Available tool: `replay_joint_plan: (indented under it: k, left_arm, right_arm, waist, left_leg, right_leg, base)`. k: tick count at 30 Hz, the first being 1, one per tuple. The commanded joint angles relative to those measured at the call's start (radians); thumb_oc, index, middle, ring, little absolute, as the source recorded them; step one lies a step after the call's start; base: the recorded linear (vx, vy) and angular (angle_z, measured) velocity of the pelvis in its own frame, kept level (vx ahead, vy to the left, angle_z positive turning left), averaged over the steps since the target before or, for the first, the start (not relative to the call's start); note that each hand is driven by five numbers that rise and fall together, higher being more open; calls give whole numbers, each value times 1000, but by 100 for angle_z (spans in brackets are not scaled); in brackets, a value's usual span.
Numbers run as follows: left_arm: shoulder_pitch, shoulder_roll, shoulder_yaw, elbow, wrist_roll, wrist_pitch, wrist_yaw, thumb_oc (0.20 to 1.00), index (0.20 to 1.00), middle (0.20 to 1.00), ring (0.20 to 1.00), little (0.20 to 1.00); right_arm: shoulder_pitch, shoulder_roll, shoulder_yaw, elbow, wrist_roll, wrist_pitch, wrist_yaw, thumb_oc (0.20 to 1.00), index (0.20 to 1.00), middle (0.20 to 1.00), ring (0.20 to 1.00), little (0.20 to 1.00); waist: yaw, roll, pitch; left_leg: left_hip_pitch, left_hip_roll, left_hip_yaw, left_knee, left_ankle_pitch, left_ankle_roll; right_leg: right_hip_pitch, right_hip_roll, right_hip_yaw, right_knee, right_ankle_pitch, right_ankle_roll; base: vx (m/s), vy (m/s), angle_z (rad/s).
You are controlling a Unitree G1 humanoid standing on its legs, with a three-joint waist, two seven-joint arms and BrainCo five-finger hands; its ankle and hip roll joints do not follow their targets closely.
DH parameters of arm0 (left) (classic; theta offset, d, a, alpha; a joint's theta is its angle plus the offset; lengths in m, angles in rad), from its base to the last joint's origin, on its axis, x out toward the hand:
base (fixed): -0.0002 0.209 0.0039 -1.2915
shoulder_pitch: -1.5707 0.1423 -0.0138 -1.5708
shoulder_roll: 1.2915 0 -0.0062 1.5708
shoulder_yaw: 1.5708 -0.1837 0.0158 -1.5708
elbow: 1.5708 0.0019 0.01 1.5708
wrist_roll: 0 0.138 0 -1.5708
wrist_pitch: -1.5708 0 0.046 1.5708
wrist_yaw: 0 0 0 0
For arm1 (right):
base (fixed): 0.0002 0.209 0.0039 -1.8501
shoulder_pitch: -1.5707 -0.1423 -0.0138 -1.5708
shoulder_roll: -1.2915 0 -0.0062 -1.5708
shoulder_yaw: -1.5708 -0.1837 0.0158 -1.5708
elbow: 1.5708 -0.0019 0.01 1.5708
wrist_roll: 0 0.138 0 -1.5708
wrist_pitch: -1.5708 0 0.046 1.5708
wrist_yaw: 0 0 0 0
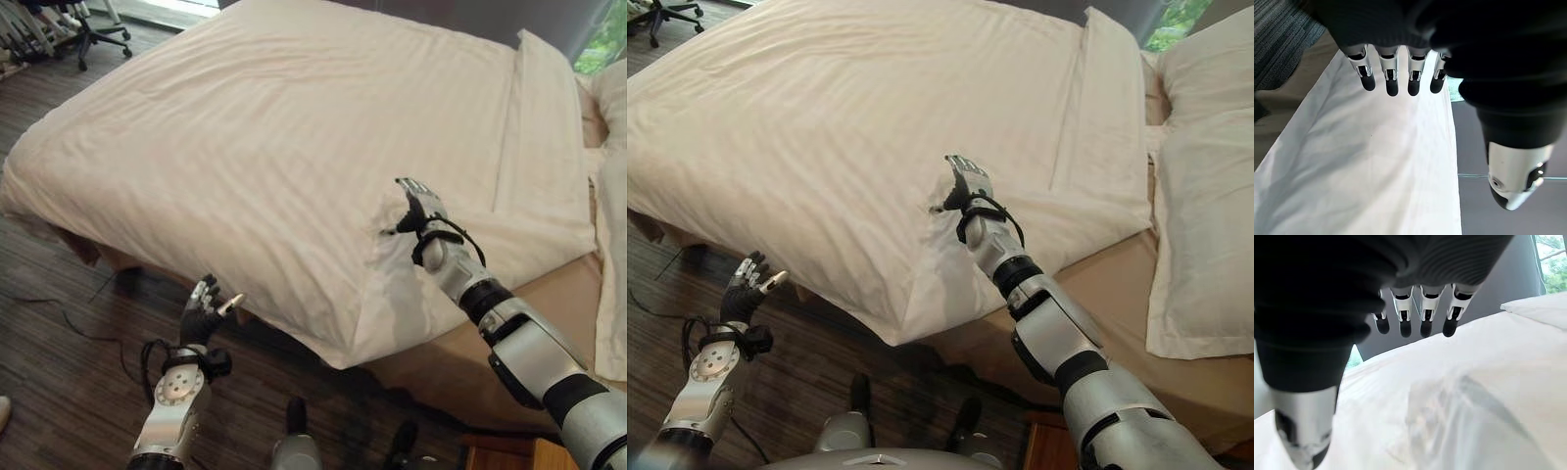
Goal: Making the bed.
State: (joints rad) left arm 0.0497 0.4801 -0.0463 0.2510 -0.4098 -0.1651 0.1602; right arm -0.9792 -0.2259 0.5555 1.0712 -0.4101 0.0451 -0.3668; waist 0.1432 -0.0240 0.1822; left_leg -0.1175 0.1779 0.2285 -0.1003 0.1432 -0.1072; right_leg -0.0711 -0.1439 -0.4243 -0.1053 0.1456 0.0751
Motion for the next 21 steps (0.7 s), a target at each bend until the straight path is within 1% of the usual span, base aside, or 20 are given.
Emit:
replay_joint_plan:
  k: [1,3,6,9,11,12,13,14,15,17,18,19,20,21]
  left_arm:
    - [-141,74,-53,-54,53,-81,-5,1000,1000,1000,1000,1000]
    - [-156,70,-66,-57,55,-84,-5,1000,1000,1000,1000,1000]
    - [-185,68,-92,-74,66,-97,3,1000,1000,1000,1000,1000]
    - [-216,71,-125,-85,99,-112,10,1000,1000,1000,1000,1000]
    - [-226,63,-132,-78,98,-116,12,1000,1000,1000,1000,1000]
    - [-242,44,-146,-69,95,-122,18,1000,1000,1000,1000,1000]
    - [-242,39,-151,-68,97,-122,18,1000,1000,1000,1000,1000]
    - [-240,34,-151,-69,98,-122,17,1000,1000,1000,1000,1000]
    - [-234,30,-152,-72,102,-120,18,1000,1000,1000,1000,1000]
    - [-226,27,-151,-77,104,-118,17,1000,1000,1000,1000,1000]
    - [-204,17,-145,-80,100,-107,14,1000,1000,1000,1000,1000]
    - [-193,15,-142,-80,100,-102,14,1000,1000,1000,1000,1000]
    - [-185,-4,-143,-45,124,-83,40,1000,1000,1000,1000,1000]
    - [-185,-4,-144,-45,124,-83,40,1000,1000,1000,1000,1000]
  right_arm:
    - [-163,-43,-11,36,62,-5,-65,1000,1000,1000,1000,1000]
    - [-175,-47,-7,59,65,-7,-70,1000,1000,1000,1000,1000]
    - [-209,-63,0,84,76,-8,-91,1000,1000,1000,1000,1000]
    - [-284,-95,34,93,56,-8,-107,1000,1000,1000,1000,1000]
    - [-307,-109,47,105,48,-8,-109,1000,1000,1000,1000,1000]
    - [-327,-113,57,125,53,-6,-127,592,592,592,592,592]
    - [-336,-117,60,133,56,-4,-130,442,442,442,442,442]
    - [-335,-117,60,134,60,-4,-134,351,351,351,351,351]
    - [-331,-116,54,128,72,-5,-139,200,200,200,200,200]
    - [-318,-109,46,118,83,-6,-144,200,200,200,200,200]
    - [-271,-95,3,67,132,-14,-153,200,200,200,200,200]
    - [-235,-86,-11,36,146,-18,-151,200,200,200,200,200]
    - [-109,-53,-39,-101,153,-25,-152,200,200,200,200,200]
    - [-108,-54,-39,-103,152,-24,-152,200,200,200,200,200]
  waist:
    - [24,19,74]
    - [29,26,78]
    - [40,48,100]
    - [55,64,121]
    - [59,67,121]
    - [62,69,124]
    - [60,70,122]
    - [60,71,122]
    - [54,71,121]
    - [51,70,120]
    - [33,65,116]
    - [23,61,111]
    - [-15,41,100]
    - [-14,41,105]
  left_leg:
    - [1,2,6,13,-68,-40]
    - [-18,4,1,13,-61,-44]
    - [-65,6,-10,13,-47,-52]
    - [-138,9,-12,13,-27,-66]
    - [-160,13,-7,13,-21,-71]
    - [-182,20,0,13,-15,-76]
    - [-184,22,3,13,-14,-77]
    - [-184,24,5,13,-14,-77]
    - [-176,25,7,13,-16,-76]
    - [-164,25,12,13,-19,-75]
    - [-133,20,19,13,-33,-65]
    - [-115,18,23,13,-42,-59]
    - [-66,12,43,13,-64,-43]
    - [-73,11,54,13,-45,-34]
  right_leg:
    - [58,-1,-21,20,-197,30]
    - [42,-3,-22,20,-192,32]
    - [2,-11,-26,20,-181,41]
    - [-70,-17,-20,21,-165,49]
    - [-90,-19,-23,20,-161,53]
    - [-111,-23,-20,18,-157,58]
    - [-116,-24,-17,18,-157,60]
    - [-114,-24,-14,18,-158,60]
    - [-110,-24,-8,18,-160,58]
    - [-101,-24,-4,18,-161,57]
    - [-80,-26,7,18,-162,54]
    - [-69,-27,13,18,-162,53]
    - [-42,-29,33,18,-158,54]
    - [-49,-31,21,18,-140,47]
  base:
    - [-59,-9,14]
    - [-33,-6,12]
    - [-47,-7,7]
    - [-78,-11,6]
    - [-83,-4,5]
    - [-57,19,0]
    - [-63,26,-4]
    - [-21,41,2]
    - [-9,43,-4]
    - [2,55,-7]
    - [20,81,-10]
    - [69,143,-20]
    - [-9,97,-18]
    - [37,119,-25]
